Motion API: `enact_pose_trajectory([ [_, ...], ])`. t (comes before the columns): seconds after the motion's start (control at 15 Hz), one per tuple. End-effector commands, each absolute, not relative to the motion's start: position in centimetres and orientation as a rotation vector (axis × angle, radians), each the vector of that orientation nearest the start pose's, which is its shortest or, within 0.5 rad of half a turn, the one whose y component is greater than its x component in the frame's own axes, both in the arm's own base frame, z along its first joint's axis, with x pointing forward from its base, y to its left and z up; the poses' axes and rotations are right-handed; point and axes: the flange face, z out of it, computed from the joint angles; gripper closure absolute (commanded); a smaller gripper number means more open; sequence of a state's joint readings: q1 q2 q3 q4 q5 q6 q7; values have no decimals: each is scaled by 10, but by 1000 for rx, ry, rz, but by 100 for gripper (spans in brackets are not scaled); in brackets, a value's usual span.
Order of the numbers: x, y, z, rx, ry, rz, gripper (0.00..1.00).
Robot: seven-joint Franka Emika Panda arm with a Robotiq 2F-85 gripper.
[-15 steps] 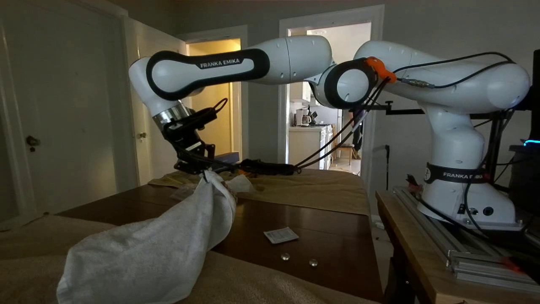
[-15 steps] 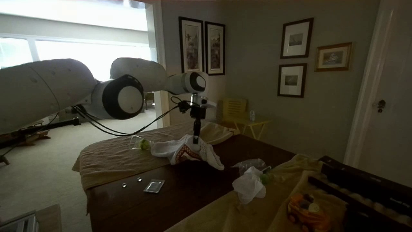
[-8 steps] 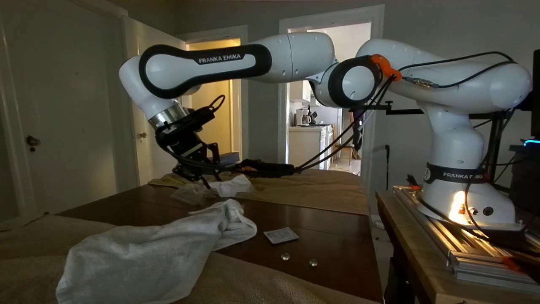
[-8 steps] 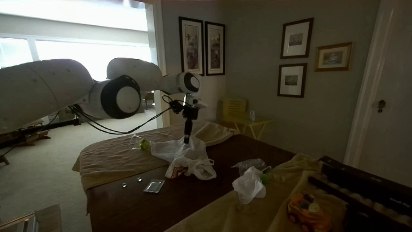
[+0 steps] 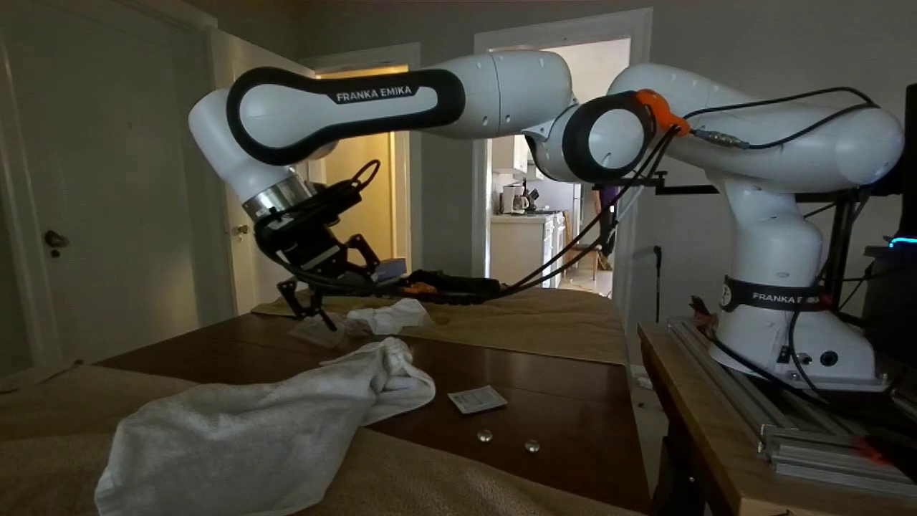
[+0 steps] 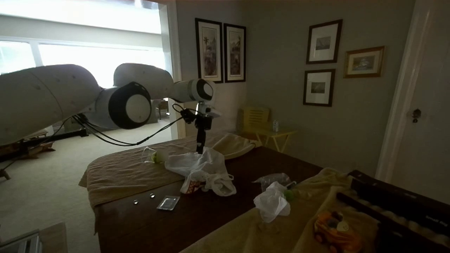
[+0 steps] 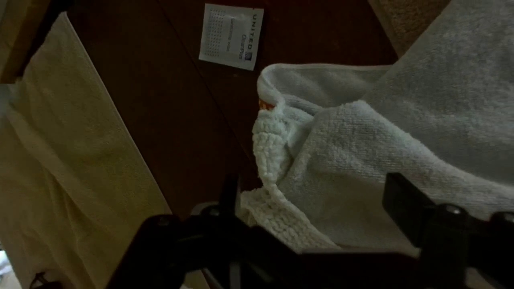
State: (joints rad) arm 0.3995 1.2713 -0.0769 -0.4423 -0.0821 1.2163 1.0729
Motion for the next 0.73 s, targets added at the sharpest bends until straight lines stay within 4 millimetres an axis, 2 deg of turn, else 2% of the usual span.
enact_pose_trajectory([
  [0.0, 699, 288, 243, -3432, 969, 323, 0],
  [0.27, 694, 329, 246, -3504, 644, 159, 0],
  [0.47, 696, 351, 246, -3521, 399, 27, 0],
  [0.53, 692, 345, 246, -3491, 543, 115, 0],
  [0.67, 691, 349, 245, -3494, 522, 105, 0],
])
